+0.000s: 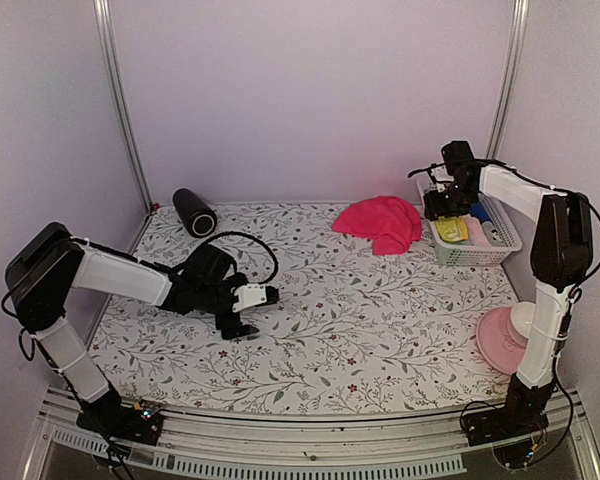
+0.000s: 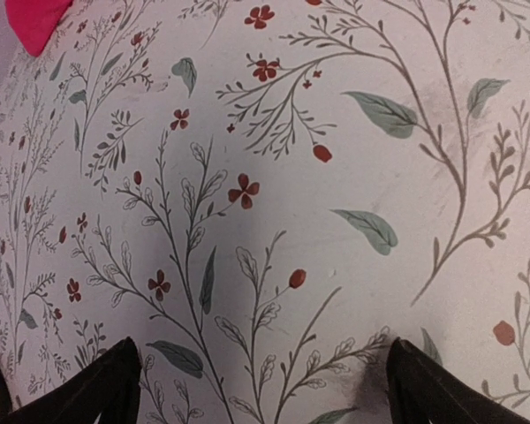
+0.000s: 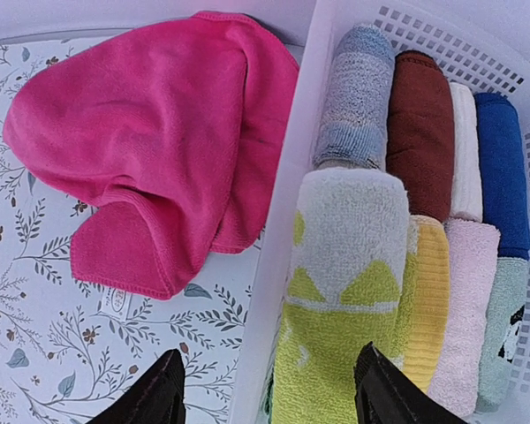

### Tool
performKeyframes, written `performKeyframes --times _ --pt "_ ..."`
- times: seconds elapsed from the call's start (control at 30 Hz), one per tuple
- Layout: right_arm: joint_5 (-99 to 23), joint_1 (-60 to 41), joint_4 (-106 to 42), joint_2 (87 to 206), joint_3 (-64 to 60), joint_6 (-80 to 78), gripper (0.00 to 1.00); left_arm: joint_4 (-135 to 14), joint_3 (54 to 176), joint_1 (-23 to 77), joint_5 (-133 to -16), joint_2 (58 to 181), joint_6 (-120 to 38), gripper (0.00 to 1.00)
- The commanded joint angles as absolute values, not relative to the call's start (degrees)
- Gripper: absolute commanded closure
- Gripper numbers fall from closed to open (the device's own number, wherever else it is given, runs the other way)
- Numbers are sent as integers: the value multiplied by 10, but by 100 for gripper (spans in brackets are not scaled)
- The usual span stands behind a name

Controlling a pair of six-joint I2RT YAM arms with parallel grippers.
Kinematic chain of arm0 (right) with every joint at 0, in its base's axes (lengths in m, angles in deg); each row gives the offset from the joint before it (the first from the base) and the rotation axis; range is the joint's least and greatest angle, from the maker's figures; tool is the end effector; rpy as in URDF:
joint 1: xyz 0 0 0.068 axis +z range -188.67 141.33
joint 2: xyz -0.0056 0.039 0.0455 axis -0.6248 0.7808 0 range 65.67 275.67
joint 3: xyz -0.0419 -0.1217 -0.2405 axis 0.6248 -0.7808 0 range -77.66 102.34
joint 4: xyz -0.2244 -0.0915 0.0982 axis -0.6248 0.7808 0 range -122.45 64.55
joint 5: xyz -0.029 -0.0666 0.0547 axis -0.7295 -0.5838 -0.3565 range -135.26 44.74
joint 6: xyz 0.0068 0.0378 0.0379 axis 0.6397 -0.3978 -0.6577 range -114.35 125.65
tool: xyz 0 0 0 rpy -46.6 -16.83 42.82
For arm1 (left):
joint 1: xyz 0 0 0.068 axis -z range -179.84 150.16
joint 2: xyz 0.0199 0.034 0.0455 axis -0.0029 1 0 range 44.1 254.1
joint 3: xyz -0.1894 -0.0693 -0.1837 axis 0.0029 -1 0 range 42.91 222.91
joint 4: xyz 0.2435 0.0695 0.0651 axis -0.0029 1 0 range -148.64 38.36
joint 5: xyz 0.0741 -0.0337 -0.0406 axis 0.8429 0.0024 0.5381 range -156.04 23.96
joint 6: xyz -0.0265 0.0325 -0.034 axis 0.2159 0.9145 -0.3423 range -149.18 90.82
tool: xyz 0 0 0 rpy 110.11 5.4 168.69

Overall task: Roll the towels
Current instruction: Adjust the towel in the bin.

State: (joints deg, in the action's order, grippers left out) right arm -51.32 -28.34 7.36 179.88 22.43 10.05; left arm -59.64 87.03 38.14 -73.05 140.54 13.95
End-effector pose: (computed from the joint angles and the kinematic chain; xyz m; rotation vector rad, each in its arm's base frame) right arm 0.4384 0.0760 0.2642 -0.2784 2.4911 -0.0904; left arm 0.2459 -0.1973 0.1332 1.6396 1.8345 -0.1116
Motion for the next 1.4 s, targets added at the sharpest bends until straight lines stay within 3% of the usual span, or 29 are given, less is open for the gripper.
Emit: performKeyframes --times 0.0,0.57,1.37 --pt "-532 -286 62 1810 229 105 35 -587 876 378 -727 1420 137 3" --pt "-490 -313 65 1825 216 108 48 -592 873 379 -720 1422 138 3" --pt "-489 -332 66 1849 200 117 51 -593 873 379 -720 1422 136 3"
